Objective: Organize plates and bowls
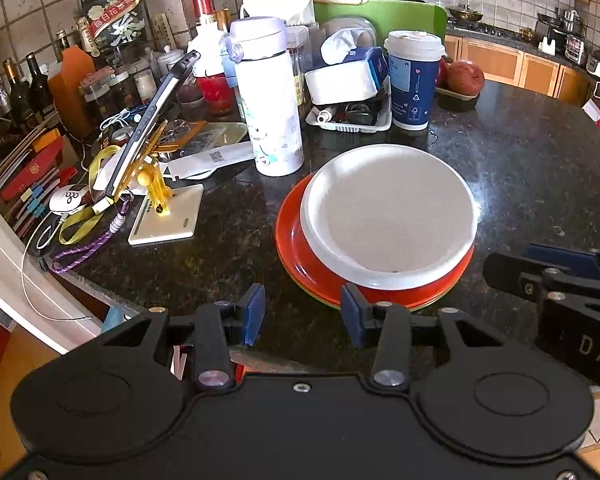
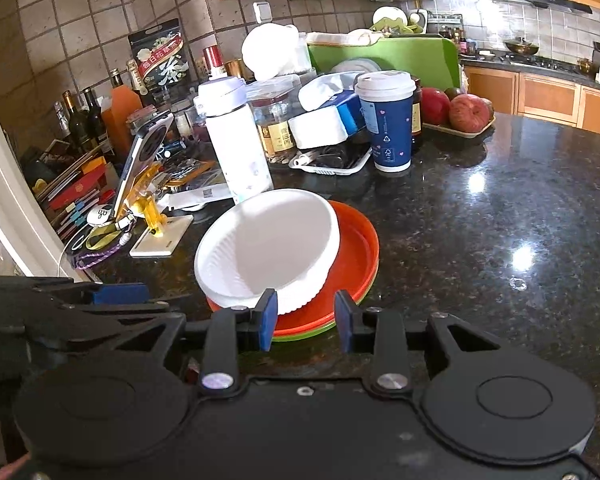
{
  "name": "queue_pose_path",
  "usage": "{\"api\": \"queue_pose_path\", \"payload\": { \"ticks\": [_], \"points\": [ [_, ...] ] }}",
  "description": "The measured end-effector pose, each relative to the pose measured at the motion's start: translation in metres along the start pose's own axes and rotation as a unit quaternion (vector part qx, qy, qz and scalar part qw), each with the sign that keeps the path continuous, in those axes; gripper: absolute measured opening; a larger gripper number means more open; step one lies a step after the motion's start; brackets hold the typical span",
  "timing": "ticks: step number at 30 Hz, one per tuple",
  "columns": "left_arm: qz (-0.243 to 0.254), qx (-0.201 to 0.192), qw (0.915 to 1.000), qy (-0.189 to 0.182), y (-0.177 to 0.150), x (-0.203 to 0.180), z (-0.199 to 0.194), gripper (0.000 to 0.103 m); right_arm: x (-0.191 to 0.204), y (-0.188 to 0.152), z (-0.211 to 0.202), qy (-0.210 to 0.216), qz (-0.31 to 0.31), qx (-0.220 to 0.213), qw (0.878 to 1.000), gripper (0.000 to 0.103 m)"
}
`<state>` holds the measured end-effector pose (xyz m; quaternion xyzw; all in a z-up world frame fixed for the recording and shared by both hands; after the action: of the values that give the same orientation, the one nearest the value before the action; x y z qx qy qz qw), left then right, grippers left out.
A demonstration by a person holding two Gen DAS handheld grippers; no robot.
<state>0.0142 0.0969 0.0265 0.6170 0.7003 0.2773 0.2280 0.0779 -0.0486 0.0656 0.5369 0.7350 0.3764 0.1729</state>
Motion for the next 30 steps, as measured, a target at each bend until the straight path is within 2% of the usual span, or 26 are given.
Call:
{"api": "queue_pose_path", "payload": {
  "ticks": [30],
  "points": [
    [0.006, 0.006, 0.9998, -0.015, -0.0032, -0.0049, 0.0021, 0.051, -0.0013, -0.0045, 0.0033, -0.004, 0.003, 0.009, 1.0, 0.034]
  ]
}}
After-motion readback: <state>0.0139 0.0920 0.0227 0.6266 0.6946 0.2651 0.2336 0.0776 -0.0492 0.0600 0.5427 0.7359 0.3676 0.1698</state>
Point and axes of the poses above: each gripper's, at about its wrist camera, not at the fingertips, and z roughly the way its jaws point, x to its left, y to its top, the point moved 2 cm from there along z, roughly the way its jaws point, and after that the axes turned 6 degrees about -y, right-handed, at the moved point
